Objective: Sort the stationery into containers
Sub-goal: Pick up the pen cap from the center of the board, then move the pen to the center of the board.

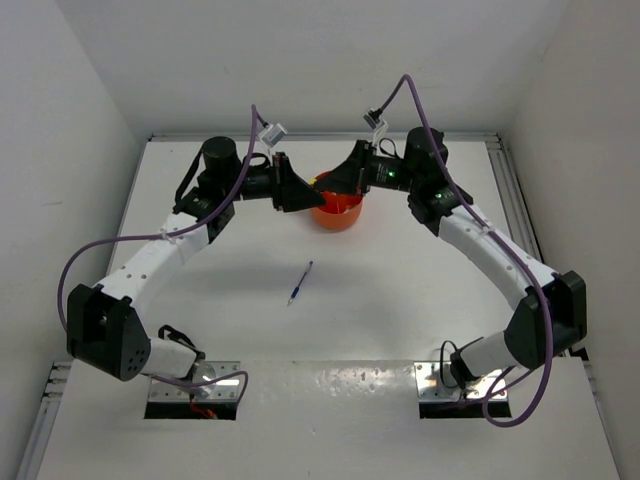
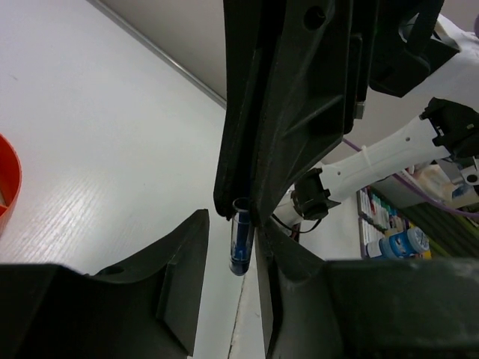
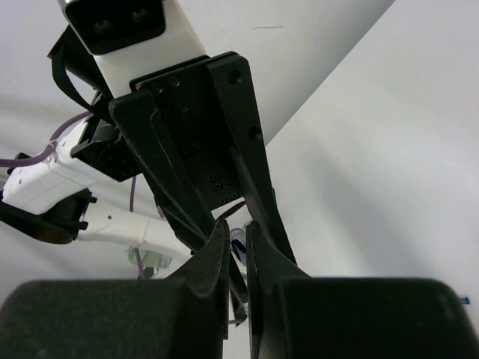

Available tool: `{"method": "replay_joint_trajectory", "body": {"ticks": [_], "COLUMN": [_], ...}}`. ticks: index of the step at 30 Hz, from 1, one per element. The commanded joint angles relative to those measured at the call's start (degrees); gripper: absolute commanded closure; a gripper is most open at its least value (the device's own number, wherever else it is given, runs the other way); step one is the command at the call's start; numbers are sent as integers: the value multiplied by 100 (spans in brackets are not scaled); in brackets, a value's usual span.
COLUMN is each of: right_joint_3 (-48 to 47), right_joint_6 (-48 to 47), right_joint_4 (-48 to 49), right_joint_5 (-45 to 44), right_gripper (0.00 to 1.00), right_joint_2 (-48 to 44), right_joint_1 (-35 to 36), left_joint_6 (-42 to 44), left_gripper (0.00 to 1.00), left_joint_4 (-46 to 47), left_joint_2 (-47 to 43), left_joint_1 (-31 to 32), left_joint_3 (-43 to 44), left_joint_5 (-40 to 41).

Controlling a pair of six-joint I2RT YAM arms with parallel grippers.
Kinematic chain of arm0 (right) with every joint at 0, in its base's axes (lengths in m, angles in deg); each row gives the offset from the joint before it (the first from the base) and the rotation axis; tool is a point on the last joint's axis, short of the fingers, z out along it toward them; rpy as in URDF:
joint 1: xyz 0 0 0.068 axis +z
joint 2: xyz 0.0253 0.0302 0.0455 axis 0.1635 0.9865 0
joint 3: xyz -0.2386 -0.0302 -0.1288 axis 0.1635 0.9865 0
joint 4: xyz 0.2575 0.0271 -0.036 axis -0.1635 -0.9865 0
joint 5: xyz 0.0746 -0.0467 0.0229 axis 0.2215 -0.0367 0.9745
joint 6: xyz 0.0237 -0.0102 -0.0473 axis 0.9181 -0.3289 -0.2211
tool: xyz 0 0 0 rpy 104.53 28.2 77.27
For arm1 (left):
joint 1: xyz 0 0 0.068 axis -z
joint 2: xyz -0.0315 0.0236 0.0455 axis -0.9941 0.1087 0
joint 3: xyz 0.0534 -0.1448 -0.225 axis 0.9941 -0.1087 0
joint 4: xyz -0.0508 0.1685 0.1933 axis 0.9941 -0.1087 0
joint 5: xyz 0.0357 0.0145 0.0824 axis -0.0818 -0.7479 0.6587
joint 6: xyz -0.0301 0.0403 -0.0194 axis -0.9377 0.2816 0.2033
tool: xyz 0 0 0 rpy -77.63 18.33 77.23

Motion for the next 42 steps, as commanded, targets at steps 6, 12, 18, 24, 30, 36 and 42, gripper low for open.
{"method": "replay_joint_trajectory", "body": {"ticks": [6, 12, 18, 24, 30, 36, 42], "right_joint_3": [-27, -79, -500, -581, -344, -773, -1064], "right_joint_6": [-208, -252, -507, -1008, -1009, -640, 125], "right_joint_4": [130, -36, -1053, -2820, -3526, -3912, -4519], "right_joint_5": [102, 41, -591, -2251, -3147, -3861, -4371], "right_gripper": [100, 97, 45, 52, 52, 46, 48], "right_joint_2": [19, 10, -7, 1, 475, 1600, 2549], "right_joint_1": [76, 68, -256, -451, 339, 1403, 1623], "left_joint_6": [-183, 1, 808, 1784, 2190, 2234, 2339], "left_gripper": [73, 99, 100, 100, 100, 100, 100], "left_joint_4": [466, 196, -962, -2107, -2645, -2838, -2935], "left_joint_2": [1, -8, -166, -438, -684, -843, -1150], "left_joint_1": [81, 63, -349, -1078, -1861, -2651, -3126], "left_joint_3": [210, 192, 105, -106, -89, 42, -10], "left_joint_5": [-237, -316, -377, -299, 465, 1046, 1230]}}
